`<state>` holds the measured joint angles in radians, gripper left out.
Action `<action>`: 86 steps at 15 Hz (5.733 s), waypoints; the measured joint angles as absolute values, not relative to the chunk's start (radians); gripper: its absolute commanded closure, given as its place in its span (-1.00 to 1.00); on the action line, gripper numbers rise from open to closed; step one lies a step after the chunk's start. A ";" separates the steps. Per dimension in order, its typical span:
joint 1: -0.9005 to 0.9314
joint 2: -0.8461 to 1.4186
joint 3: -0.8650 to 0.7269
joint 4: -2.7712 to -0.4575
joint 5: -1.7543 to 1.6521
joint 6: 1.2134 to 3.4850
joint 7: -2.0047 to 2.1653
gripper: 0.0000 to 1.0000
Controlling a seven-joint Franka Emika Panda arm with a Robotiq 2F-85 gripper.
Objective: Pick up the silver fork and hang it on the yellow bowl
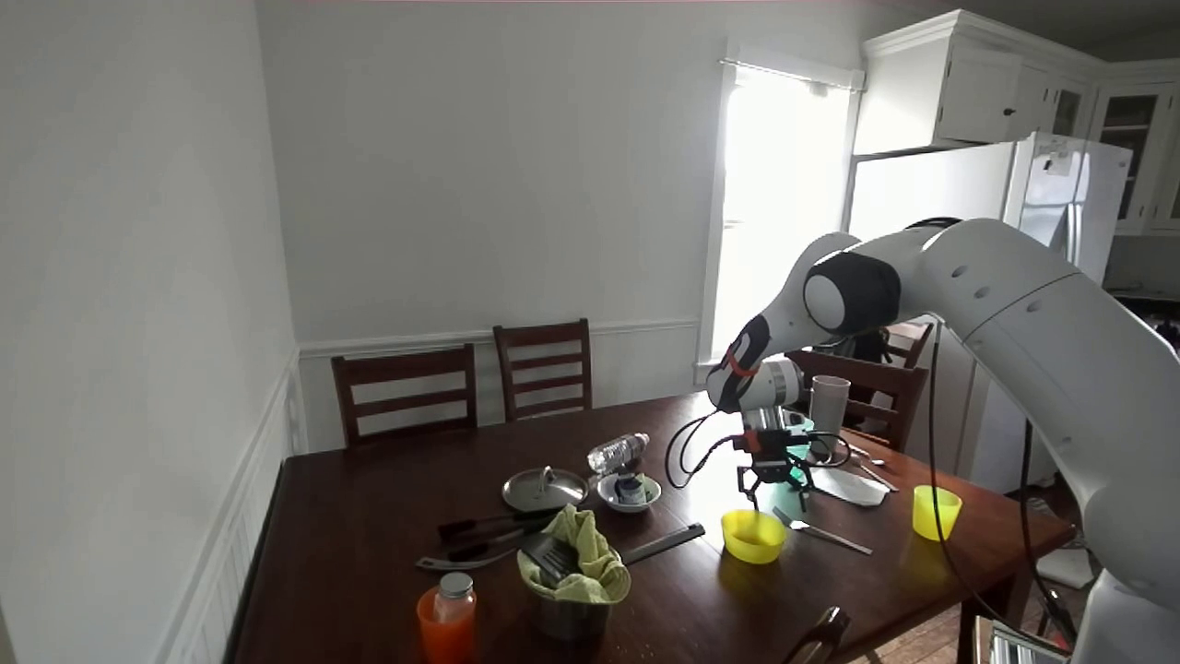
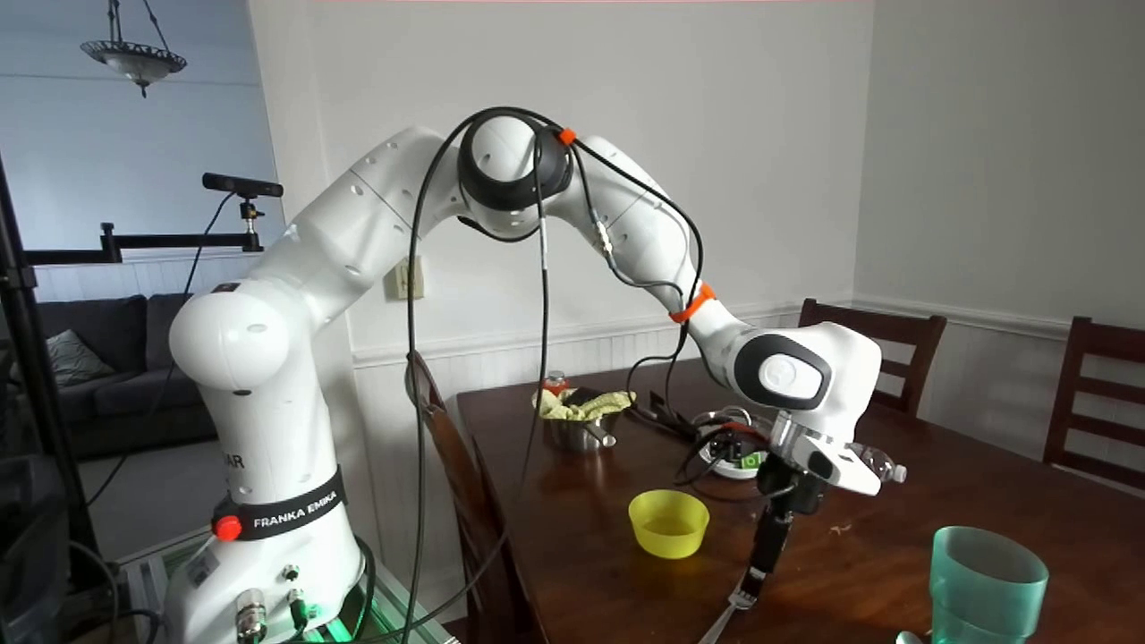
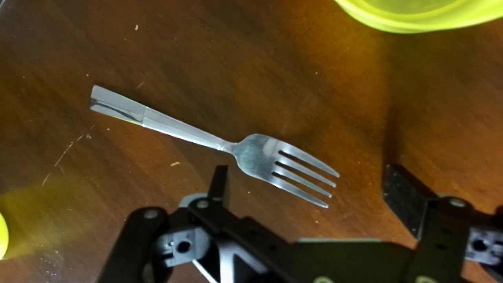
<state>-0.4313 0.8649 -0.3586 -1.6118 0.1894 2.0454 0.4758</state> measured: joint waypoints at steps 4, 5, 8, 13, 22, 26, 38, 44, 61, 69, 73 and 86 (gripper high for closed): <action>-0.425 0.899 -0.367 -1.556 0.186 1.986 0.508 -0.68; -0.423 0.909 -0.368 -1.541 0.185 1.971 0.517 -0.63; -0.422 0.939 -0.373 -1.495 0.179 1.920 0.537 -0.70; -0.420 0.985 -0.387 -1.430 0.137 1.839 0.558 -0.53; -0.417 1.021 -0.387 -1.373 0.119 1.813 0.563 0.48; -0.417 1.025 -0.388 -1.357 0.119 1.811 0.568 0.38; -0.417 1.038 -0.393 -1.324 0.108 1.772 0.585 0.94; -0.411 1.033 -0.392 -1.321 0.107 1.772 0.577 0.94; -0.207 0.666 -0.380 -1.809 -0.046 2.146 0.342 0.94; -0.206 0.492 -0.363 -2.019 -0.073 2.262 0.249 0.94; -0.206 0.451 -0.339 -2.067 -0.073 2.280 0.230 0.86; -0.374 0.425 -0.335 -2.086 -0.060 2.363 -0.084 -0.98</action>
<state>-0.3737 0.4250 -0.3351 -2.0859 -0.0599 2.3632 -0.0841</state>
